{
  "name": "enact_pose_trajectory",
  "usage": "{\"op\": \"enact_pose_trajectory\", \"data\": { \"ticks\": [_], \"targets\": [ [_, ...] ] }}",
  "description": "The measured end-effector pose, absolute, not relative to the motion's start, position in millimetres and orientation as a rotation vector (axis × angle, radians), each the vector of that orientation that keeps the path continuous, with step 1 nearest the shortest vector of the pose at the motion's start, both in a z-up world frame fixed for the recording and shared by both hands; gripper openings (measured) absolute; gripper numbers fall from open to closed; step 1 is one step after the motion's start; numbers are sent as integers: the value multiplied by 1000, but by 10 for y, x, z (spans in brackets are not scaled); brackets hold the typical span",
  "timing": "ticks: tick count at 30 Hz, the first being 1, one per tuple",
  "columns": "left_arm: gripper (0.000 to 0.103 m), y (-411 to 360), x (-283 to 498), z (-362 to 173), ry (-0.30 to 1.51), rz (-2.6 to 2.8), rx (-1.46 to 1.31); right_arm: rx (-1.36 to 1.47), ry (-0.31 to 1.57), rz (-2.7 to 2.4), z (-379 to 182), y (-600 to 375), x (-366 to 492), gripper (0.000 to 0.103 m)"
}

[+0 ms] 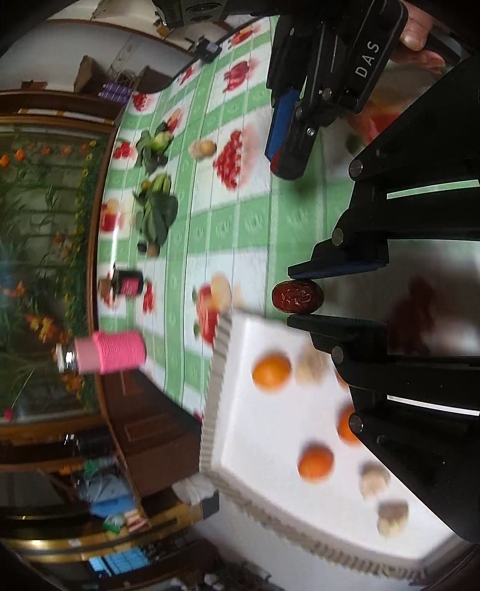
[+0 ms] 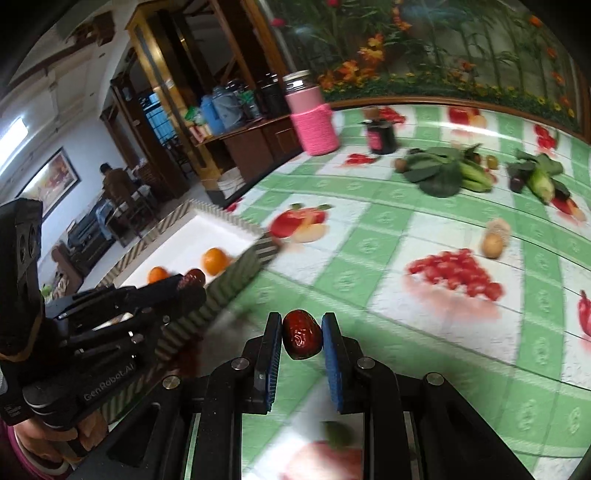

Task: Organize fruits
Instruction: 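Carry both red dates over the white tray and open both tools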

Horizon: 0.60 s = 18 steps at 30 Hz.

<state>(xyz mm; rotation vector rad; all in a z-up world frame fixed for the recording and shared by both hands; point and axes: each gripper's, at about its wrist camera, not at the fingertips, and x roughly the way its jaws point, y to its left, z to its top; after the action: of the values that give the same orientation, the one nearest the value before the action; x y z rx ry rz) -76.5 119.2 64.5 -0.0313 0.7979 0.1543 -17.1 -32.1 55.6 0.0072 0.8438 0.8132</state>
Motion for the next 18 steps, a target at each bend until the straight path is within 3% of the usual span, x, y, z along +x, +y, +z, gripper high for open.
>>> {"op": "enact_pose_trajectory", "data": {
  "ticks": [18],
  "targets": [
    [18, 2167, -1552, 664, 775, 300, -116, -135, 798, 974, 741, 707, -788, 21]
  ]
}}
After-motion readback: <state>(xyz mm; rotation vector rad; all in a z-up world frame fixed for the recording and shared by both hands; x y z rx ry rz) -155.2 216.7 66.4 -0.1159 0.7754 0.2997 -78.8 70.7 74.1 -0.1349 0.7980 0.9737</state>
